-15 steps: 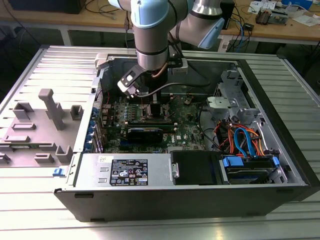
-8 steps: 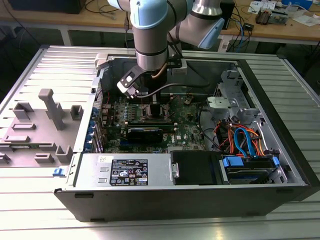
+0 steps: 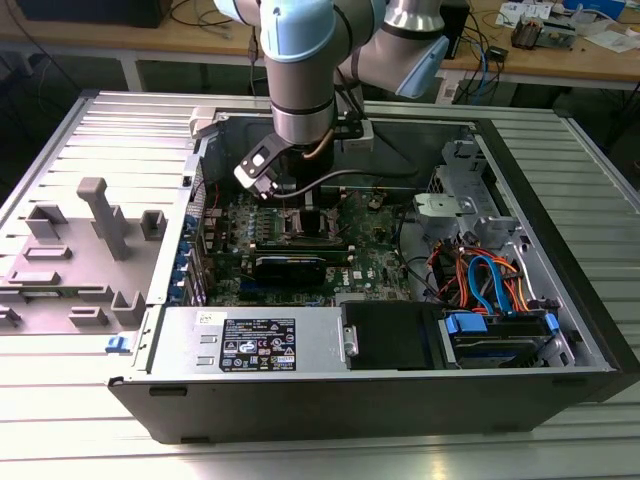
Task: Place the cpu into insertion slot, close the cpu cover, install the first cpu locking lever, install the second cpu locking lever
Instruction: 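Place the cpu into insertion slot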
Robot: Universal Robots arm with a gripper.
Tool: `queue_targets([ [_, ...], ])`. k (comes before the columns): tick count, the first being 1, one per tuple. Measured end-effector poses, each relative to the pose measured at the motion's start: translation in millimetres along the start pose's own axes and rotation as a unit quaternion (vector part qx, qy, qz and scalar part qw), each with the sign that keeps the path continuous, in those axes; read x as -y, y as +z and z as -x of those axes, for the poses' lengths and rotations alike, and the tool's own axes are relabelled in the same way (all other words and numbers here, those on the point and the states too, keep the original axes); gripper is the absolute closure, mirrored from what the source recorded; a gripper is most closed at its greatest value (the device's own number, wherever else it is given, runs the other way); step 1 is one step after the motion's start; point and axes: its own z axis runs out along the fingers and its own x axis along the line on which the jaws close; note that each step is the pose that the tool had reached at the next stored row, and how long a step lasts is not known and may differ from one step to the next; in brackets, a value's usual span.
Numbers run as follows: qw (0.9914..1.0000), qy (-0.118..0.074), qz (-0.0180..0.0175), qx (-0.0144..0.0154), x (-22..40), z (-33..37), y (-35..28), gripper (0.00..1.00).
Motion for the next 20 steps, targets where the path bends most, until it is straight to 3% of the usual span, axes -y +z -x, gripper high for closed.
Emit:
queue_targets([
  [9,1.00000,0.000,0.0001,-0.0001,0.0,-0.1,0.4,0.46],
  [15,0.99998,0.004,0.0001,0.0044,0.1,-0.1,0.3,0.46],
  [17,0.99995,0.006,0.0000,0.0082,0.2,-0.1,0.2,0.46],
  [20,0.99994,0.006,0.0000,0.0093,0.1,-0.1,0.2,0.46],
])
